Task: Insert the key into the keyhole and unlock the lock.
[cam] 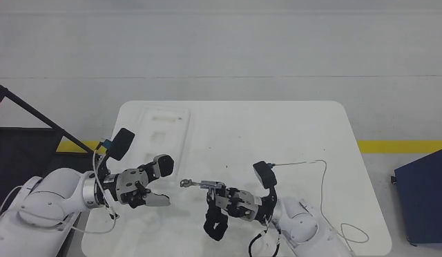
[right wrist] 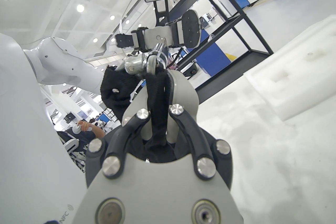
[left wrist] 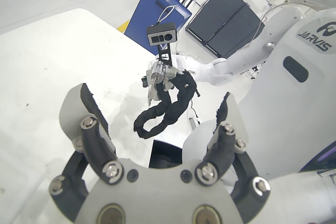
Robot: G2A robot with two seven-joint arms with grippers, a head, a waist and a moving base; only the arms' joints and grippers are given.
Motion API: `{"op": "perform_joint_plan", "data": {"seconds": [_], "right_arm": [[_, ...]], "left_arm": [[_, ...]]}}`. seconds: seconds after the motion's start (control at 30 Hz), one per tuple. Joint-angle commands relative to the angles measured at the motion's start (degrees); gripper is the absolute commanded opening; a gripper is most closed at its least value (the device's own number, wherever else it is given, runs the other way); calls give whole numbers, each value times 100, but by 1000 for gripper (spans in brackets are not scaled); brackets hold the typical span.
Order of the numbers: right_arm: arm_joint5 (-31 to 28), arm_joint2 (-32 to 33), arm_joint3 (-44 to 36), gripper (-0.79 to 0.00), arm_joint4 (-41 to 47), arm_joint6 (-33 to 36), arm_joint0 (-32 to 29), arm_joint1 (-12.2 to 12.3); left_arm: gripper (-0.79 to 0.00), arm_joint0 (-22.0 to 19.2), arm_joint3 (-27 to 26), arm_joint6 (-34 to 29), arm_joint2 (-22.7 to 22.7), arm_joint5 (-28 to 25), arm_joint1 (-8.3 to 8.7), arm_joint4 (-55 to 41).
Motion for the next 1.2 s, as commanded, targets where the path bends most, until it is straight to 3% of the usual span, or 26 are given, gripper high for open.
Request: {"op": "perform_joint_plan", "data": {"seconds": [0.0, 0.2, 0.23, 0.8, 1.17], "right_arm": [[61, -42, -41, -785, 138, 244, 62, 26], [256, -9, -112, -785, 83, 1181, 548, 127], [256, -9, -112, -785, 83, 1181, 548, 127], [251, -122, -94, -785, 441, 867, 610, 109], [581, 148, 66, -785, 1303, 1957, 971, 308]], "left_arm": [[0, -47, 51, -25, 37, -2, 2, 72], [0, -201, 241, 139, 226, -68, -14, 99], [0, -244, 311, 352, 211, -122, -29, 56], [0, -244, 311, 352, 211, -122, -29, 56], [0, -244, 311, 352, 211, -122, -29, 56]]}}
